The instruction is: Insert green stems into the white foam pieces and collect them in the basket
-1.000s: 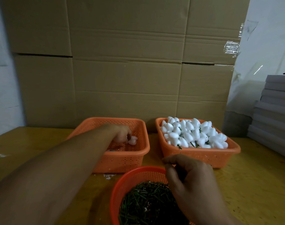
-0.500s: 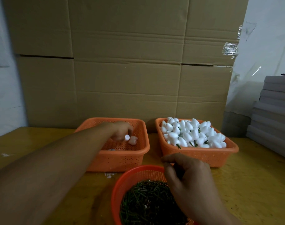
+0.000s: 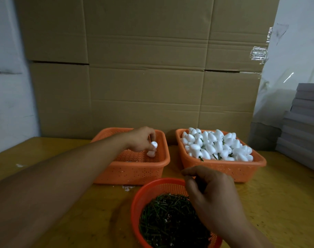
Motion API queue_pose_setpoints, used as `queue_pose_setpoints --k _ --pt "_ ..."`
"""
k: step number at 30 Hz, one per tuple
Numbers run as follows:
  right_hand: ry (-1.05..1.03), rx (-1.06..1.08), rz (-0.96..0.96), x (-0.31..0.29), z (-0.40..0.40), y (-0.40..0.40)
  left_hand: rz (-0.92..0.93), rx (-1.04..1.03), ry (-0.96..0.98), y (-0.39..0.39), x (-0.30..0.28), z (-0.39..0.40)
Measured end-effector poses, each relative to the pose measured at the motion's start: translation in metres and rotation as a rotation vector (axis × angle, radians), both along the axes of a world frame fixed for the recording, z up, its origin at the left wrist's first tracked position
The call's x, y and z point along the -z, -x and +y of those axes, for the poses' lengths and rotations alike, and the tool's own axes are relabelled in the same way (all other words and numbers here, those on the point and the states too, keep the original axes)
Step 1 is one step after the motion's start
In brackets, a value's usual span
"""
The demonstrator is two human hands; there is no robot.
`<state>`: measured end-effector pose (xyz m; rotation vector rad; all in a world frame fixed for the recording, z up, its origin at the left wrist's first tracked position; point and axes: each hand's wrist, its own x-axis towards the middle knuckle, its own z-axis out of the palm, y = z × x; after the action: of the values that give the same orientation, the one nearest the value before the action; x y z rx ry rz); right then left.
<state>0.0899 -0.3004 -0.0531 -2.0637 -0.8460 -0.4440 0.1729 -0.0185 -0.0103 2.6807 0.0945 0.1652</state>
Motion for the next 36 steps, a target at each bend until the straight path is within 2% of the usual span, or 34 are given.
queue_pose_setpoints --k 9,14,23,36 --pt "-0.005 0.011 -0.003 0.001 0.001 -0.001 -0.084 -0.073 0.674 0.033 -0.005 -0.003" --pt "0.002 0.003 -0.004 0.001 0.001 -0.001 -0.17 -0.033 0.939 0.055 -0.007 -0.015" --pt "0.008 0.013 -0.013 0.001 0.001 -0.001 -0.261 0.063 1.2 0.095 -0.007 -0.042" --pt "0.031 0.011 -0.018 0.002 0.002 -0.001 -0.28 0.117 1.229 0.134 0.018 -0.061"
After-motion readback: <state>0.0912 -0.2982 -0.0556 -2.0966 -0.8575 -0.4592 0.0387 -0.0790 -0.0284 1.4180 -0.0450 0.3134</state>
